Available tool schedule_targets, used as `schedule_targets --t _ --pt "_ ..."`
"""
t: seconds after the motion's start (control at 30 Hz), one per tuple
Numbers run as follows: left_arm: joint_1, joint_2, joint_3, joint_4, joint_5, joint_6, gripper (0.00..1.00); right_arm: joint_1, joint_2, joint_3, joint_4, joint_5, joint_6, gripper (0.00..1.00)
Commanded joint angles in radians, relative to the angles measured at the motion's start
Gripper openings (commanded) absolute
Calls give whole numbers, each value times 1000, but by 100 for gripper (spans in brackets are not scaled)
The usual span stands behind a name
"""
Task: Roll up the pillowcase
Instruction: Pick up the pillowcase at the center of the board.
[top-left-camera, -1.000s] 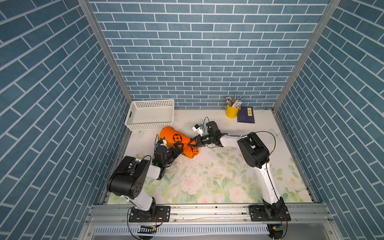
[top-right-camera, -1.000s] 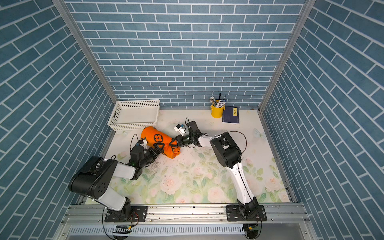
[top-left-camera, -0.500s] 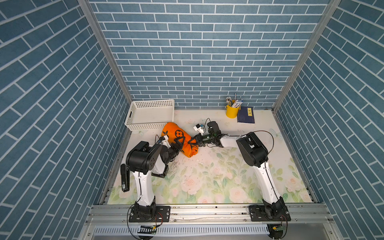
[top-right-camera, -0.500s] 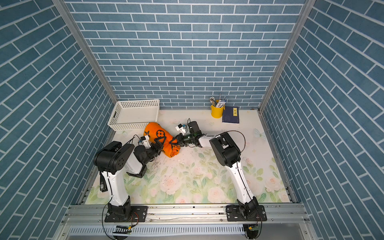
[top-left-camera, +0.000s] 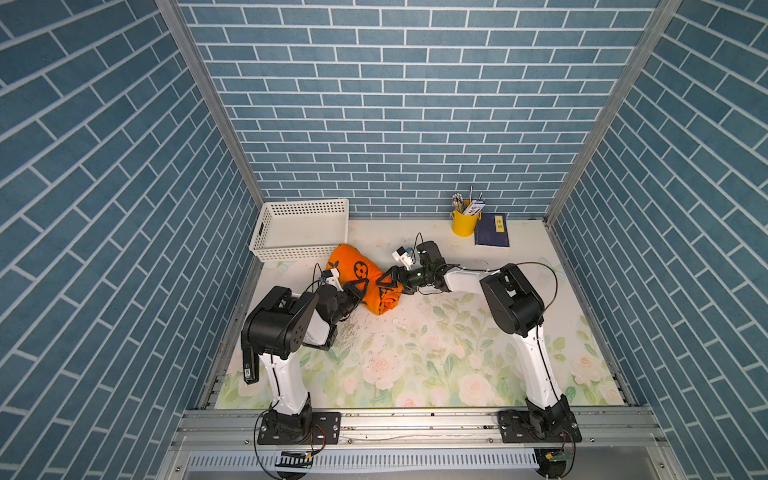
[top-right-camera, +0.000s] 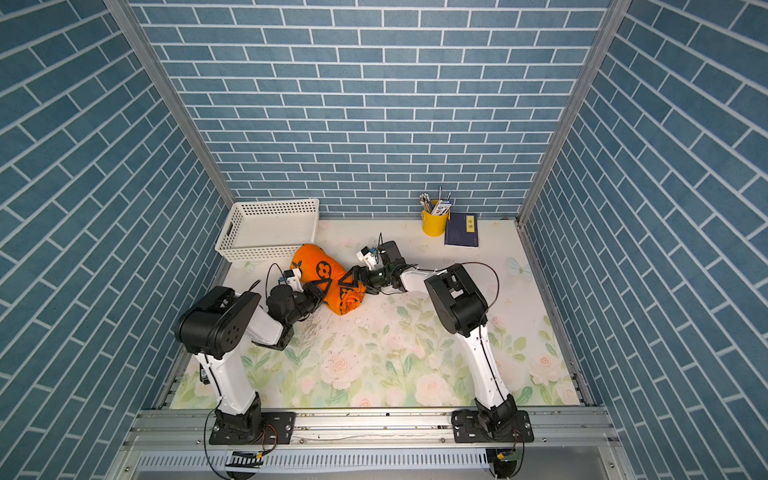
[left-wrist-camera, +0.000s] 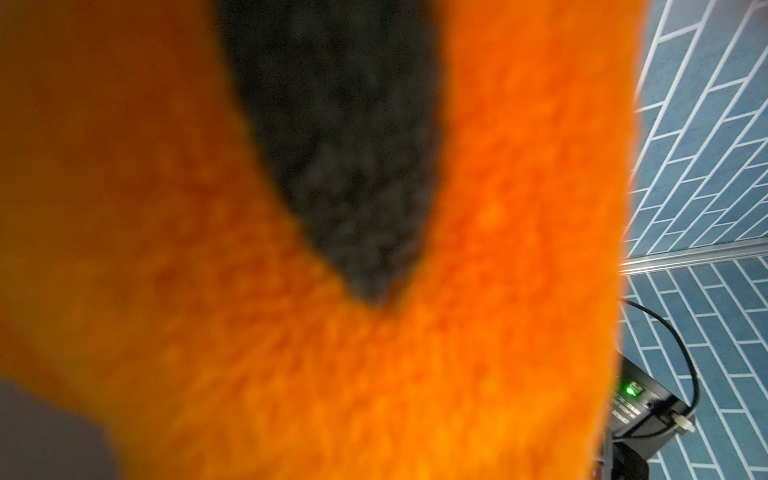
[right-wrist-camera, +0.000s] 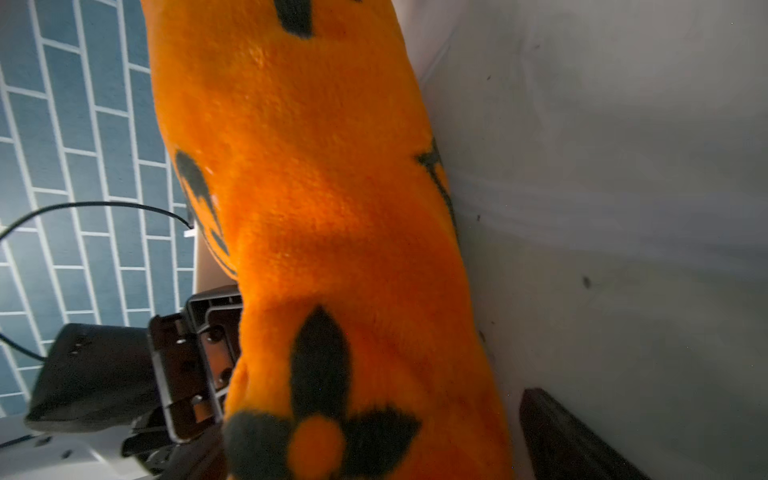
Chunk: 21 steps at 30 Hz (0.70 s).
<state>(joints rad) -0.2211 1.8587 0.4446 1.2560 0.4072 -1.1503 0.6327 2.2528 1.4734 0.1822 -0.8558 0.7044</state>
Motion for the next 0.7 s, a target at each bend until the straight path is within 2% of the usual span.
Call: schedule_targets --t 0.0,0.17,0.3,0.5,0.67 --pt "6 -111 17 -47 2 23 22 -31 -163 -66 -101 171 -163 100" --pt "39 -263 111 -207 -27 38 20 -59 -347 -139 -121 332 -261 100" --pt "90 -306 229 -304 -55 47 21 -62 -442 -168 -145 423 -302 100" --pt "194 -215 450 -320 -53 25 22 -62 -570 -209 -126 531 -341 100" --pt "273 -91 598 -273 -82 -23 23 -63 -616 -201 -169 605 -393 100"
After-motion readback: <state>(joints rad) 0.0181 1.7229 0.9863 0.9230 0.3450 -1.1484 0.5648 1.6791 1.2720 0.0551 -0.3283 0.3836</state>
